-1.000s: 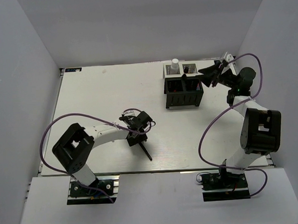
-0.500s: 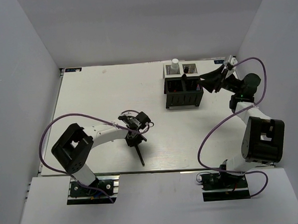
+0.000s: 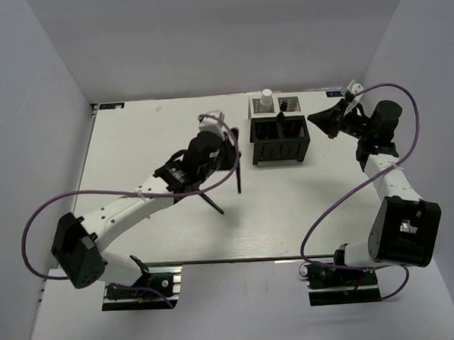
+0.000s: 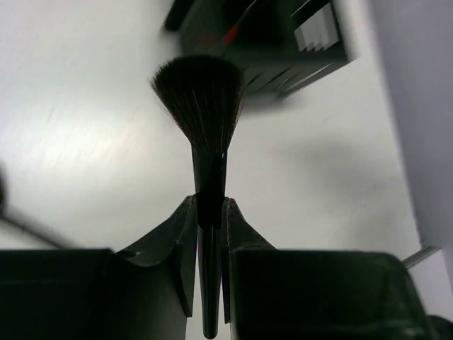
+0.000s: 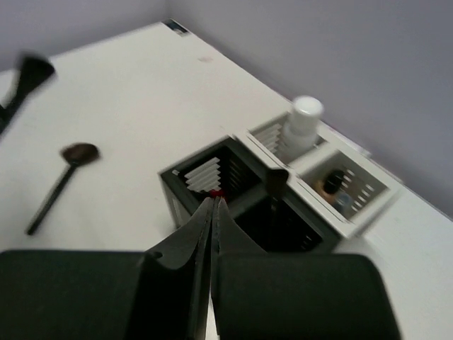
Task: Organize the makeup
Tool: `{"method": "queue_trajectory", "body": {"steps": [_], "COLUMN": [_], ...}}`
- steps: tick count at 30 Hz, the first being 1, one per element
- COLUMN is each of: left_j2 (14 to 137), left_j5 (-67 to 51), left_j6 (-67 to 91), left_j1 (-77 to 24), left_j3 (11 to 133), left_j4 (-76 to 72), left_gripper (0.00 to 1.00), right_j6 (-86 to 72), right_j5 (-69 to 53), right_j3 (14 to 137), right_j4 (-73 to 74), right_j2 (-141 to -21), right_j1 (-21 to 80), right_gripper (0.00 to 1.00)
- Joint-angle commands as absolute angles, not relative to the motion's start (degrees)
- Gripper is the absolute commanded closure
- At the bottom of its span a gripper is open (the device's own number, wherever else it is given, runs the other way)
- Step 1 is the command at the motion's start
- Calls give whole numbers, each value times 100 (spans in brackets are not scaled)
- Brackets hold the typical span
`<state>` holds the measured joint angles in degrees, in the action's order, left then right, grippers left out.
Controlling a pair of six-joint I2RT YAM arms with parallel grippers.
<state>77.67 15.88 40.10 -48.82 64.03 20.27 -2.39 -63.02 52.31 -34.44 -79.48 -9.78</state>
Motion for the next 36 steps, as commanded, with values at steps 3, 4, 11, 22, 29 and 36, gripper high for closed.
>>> {"method": "queue_trajectory", "body": {"steps": [3, 4, 11, 22, 29, 36], "left_j2": [8980, 9548, 11486, 12796, 13201, 13201], "left_j5": [862, 583, 844, 1151, 1195, 950], "left_j6": [2040, 1752, 1169, 1799, 1696, 1626], "left_j1": [-4860, -4860, -4860, -4808, -4808, -4808], "left_j3": [7466, 7749, 9799, 10749, 11154, 10855], "left_j4": [-983, -1271, -2344, -3586, -3428, -3261], "left_gripper": [100, 100, 100, 100, 100, 86], "right_j6": [1502, 1529, 1547, 1415, 1310, 1231], "right_j5": [-4890, -4739, -4069, -4464, -4561, -4614], "right_j3": [5844, 5853, 5634, 5607, 5546, 5502], "right_j4": [-1022, -959, -1064, -800, -782, -940], "right_j2": [-7629, -7585, -7225, -7225, -7233, -7242], "right_j1": [-1098, -1116, -1362, -1450, -1450, -1450], "right_gripper": [100, 100, 100, 100, 100, 100]}}
